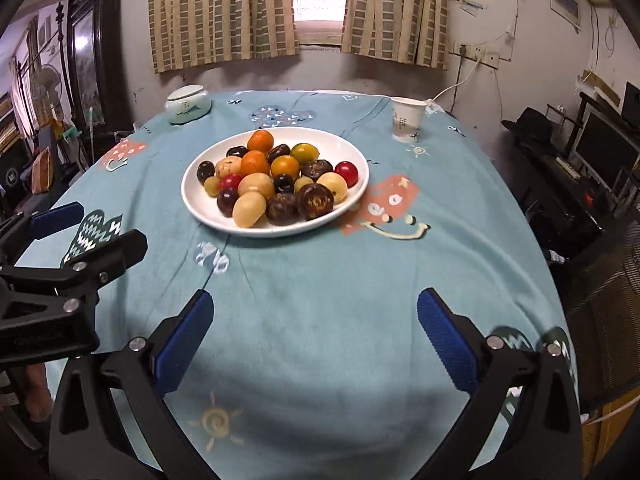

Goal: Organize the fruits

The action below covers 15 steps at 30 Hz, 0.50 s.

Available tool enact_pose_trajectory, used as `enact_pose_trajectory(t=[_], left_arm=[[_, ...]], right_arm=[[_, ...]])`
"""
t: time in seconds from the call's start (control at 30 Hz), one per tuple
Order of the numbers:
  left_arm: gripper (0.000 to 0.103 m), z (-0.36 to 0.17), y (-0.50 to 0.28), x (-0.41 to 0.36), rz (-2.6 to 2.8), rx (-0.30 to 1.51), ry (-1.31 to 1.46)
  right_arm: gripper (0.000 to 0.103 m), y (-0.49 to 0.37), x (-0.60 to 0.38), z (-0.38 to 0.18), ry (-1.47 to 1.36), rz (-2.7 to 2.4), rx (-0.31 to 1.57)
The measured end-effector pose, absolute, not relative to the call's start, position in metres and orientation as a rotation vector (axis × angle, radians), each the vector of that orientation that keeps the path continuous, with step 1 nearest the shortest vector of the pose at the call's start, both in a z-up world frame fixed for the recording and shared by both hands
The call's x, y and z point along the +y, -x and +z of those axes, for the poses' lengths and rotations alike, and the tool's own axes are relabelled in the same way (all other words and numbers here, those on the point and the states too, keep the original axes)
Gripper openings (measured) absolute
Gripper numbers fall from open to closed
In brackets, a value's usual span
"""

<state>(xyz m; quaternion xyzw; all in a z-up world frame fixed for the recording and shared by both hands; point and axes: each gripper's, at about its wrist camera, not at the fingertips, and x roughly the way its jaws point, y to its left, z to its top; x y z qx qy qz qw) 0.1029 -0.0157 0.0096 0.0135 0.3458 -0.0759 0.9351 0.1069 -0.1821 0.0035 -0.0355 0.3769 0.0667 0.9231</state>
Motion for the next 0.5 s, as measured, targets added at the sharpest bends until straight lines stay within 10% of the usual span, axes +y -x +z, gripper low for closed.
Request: enact_pose_trajectory(t=[0.5], left_arm=[[0.101,0.018,-0.084,-0.018,-0.127,0.705,-0.056]], right_arm=[[0.102,-0.083,-0.19,0.008,0.049,0.115,0.772]])
